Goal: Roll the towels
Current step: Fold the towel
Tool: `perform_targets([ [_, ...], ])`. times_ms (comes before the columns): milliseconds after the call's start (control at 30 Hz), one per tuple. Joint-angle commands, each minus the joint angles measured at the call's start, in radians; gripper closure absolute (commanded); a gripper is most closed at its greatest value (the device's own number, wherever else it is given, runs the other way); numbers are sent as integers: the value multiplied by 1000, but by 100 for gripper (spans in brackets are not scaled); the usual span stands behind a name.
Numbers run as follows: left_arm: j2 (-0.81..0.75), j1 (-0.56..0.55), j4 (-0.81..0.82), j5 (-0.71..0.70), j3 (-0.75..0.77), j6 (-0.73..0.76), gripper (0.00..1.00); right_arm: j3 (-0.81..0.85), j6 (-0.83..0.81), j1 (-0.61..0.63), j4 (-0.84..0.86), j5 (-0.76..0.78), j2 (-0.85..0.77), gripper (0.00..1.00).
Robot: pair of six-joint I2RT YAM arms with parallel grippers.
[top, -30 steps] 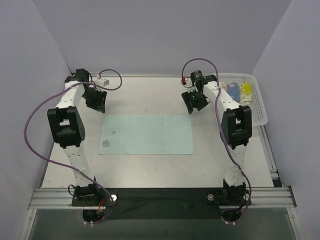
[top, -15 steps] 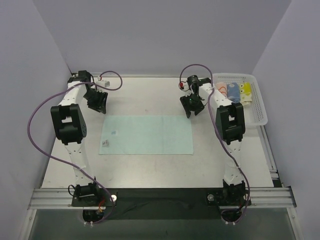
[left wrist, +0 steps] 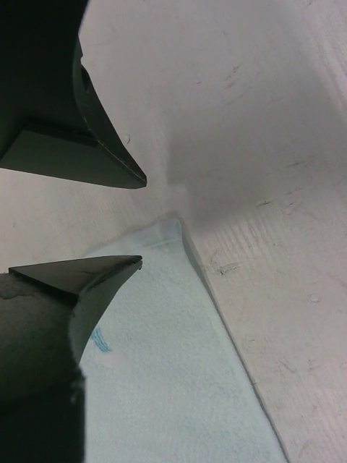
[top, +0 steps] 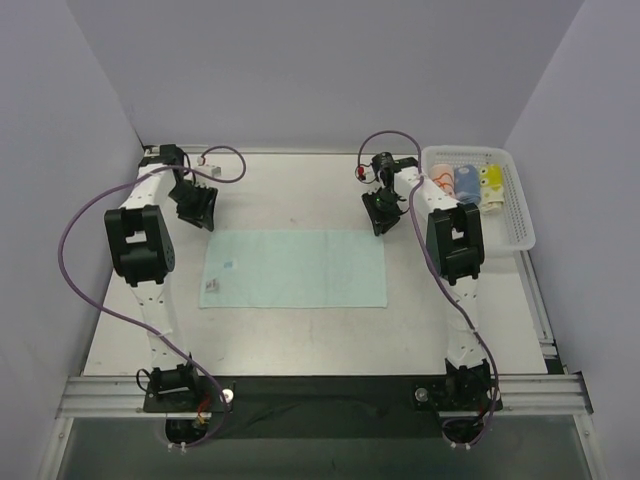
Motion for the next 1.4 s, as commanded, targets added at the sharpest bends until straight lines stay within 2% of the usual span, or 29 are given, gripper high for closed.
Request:
perform_targets([
  [0, 14, 2, 19, 23, 26, -10, 47, 5, 4, 9, -36, -20, 12, 80],
  [67, 19, 2, 22, 27, 26, -15, 47, -3, 0, 9, -38, -20, 14, 88],
  [100, 22, 2, 23, 31, 26, -16, 47, -3, -2, 9, -36, -22, 14, 97],
  [133, 27, 1, 26, 32, 27, -18, 47, -4, -2, 8, -36, -22, 14, 100],
  [633, 67, -65, 49, 0, 6, 4, 52, -29, -11, 14, -36, -19, -9, 100],
  [767, 59, -79, 69, -37, -33, 19, 63, -33, -14, 14, -36, -19, -17, 100],
  [800, 56, -81, 75, -48, -43, 22, 71, -33, -14, 14, -36, -14, -18, 100],
  [867, 53, -81, 87, -66, -63, 22, 79, -33, -16, 14, -36, -13, -20, 100],
  [900, 53, -81, 88, -75, -66, 24, 88, -33, -17, 14, -35, -13, -23, 100],
  [1000, 41, -76, 95, -74, -60, 16, 100, -32, -25, 11, -35, -14, -35, 100],
  [1200, -21, -38, 95, 14, -20, 1, 100, -16, -63, -5, -36, -105, -92, 100],
  [1367, -117, -16, 104, 104, -65, 18, 100, -55, -99, -15, -33, -177, -170, 100],
])
